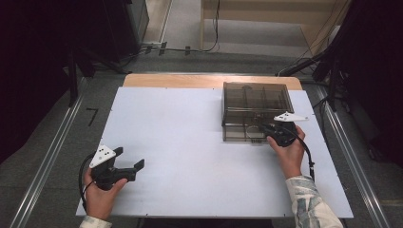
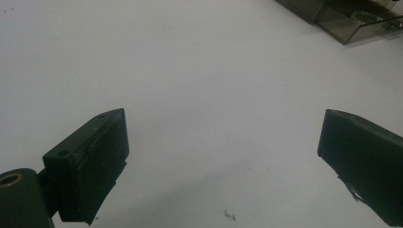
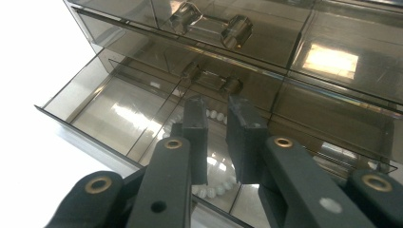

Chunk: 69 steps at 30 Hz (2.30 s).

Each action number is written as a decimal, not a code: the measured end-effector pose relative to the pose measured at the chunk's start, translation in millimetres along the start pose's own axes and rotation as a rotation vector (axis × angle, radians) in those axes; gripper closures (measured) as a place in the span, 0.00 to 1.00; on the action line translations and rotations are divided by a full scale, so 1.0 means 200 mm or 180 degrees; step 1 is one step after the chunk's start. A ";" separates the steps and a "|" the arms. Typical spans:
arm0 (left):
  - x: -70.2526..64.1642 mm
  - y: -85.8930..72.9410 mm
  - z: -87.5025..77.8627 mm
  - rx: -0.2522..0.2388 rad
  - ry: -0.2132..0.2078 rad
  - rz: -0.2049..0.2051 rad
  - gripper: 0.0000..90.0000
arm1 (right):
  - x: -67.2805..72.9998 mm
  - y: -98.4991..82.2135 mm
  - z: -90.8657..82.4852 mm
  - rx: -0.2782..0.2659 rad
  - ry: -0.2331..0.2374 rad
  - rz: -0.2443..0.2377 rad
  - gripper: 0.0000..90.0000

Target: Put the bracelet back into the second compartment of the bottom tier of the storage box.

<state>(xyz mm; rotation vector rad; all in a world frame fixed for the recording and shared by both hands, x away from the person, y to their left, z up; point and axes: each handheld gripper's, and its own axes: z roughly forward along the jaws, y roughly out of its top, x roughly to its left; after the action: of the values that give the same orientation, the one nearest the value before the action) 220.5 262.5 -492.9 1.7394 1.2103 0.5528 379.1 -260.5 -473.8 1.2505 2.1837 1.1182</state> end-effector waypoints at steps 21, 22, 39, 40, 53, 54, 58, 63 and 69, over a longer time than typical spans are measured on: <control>0.00 0.00 0.00 -0.0016 -0.0023 -0.0015 0.04 | -0.01 -0.03 -0.02 -0.0082 0.0031 0.0024 0.49; 0.00 0.00 0.00 -0.0015 -0.0025 -0.0014 0.04 | 0.00 -0.04 -0.02 -0.0092 0.0026 0.0012 0.46; 0.00 0.00 -0.01 -0.0031 -0.0029 -0.0012 0.04 | -0.01 -0.06 -0.05 -0.0119 -0.0083 -0.0124 0.26; 0.00 0.00 -0.01 -0.0034 -0.0032 -0.0012 0.04 | -0.01 -0.06 -0.05 -0.0119 -0.0083 -0.0124 0.26; 0.00 0.00 -0.02 -0.0058 -0.0034 -0.0010 0.04 | 0.00 -0.06 -0.07 -0.0035 0.0022 -0.0087 0.24; 0.00 0.00 -0.02 -0.0055 -0.0034 -0.0009 0.04 | 0.00 -0.06 -0.07 -0.0035 0.0022 -0.0087 0.24; 0.00 0.00 -0.02 -0.0058 -0.0031 -0.0010 0.04 | 0.00 -0.06 -0.09 -0.0037 0.0043 -0.0096 0.24; 0.00 0.00 -0.02 -0.0059 -0.0033 -0.0009 0.04 | 0.01 -0.06 -0.11 -0.0011 0.0077 -0.0115 0.24; 0.00 0.00 -0.02 -0.0060 -0.0036 -0.0009 0.04 | 0.02 -0.07 -0.12 0.0007 0.0097 -0.0123 0.24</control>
<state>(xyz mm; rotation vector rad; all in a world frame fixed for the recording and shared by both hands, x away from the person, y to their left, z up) 217.4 263.9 -490.6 1.7226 1.1959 0.5504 353.3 -271.9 -469.2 1.1946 2.2224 1.1269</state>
